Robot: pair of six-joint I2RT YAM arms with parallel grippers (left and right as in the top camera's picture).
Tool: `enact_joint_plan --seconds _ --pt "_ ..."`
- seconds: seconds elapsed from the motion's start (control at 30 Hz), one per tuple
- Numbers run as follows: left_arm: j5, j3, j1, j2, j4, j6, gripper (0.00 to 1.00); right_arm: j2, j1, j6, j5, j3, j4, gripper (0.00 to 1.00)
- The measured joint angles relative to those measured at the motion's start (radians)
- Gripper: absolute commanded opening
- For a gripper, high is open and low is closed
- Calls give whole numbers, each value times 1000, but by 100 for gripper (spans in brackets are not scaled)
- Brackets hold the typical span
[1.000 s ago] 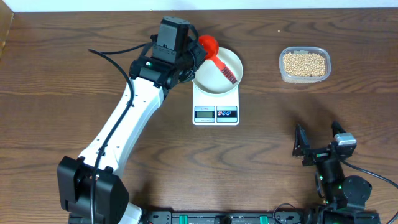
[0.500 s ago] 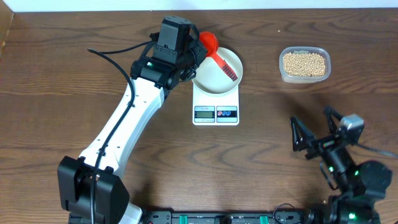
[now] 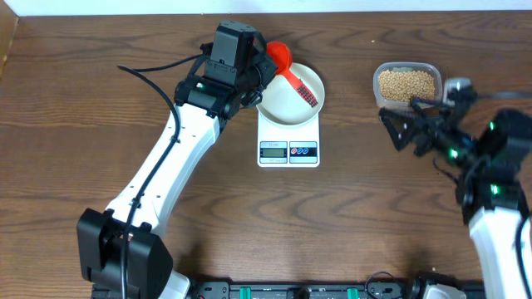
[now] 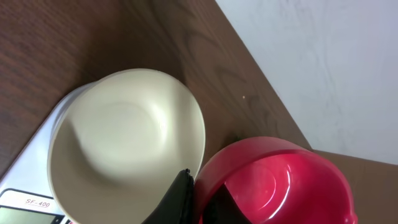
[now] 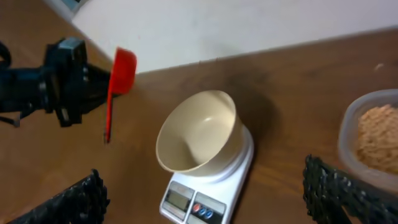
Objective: Scoop item into bowl and weigh 50g on scale
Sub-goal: 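Move the right gripper toward the scoop held by the left gripper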
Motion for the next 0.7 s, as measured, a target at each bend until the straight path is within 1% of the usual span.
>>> enact_joint_plan --seconds 0.1,0.17,0.33,0.37,0.4,0.43,0.6,0.63,0.7 --pt "0 0 0 0 1 -1 7 85 0 1 -56 42 7 99" --pt "0 0 0 0 1 -13 8 119 0 5 -98 54 44 99" --pt "0 0 0 0 1 -75 7 124 0 34 -161 62 82 99" --pt "0 0 0 0 1 -83 7 124 0 62 -169 63 90 96" --pt "-1 0 0 0 0 -90 7 124 0 94 -175 63 106 88" --pt "-1 0 0 0 0 -100 7 124 0 118 -178 63 113 84" --pt "-3 0 0 0 -23 -150 8 124 21 175 -154 64 116 78" --pt "-3 0 0 0 -23 -161 7 124 40 195 -132 64 116 77" --pt "-3 0 0 0 -23 -183 7 124 74 224 -96 64 118 77"
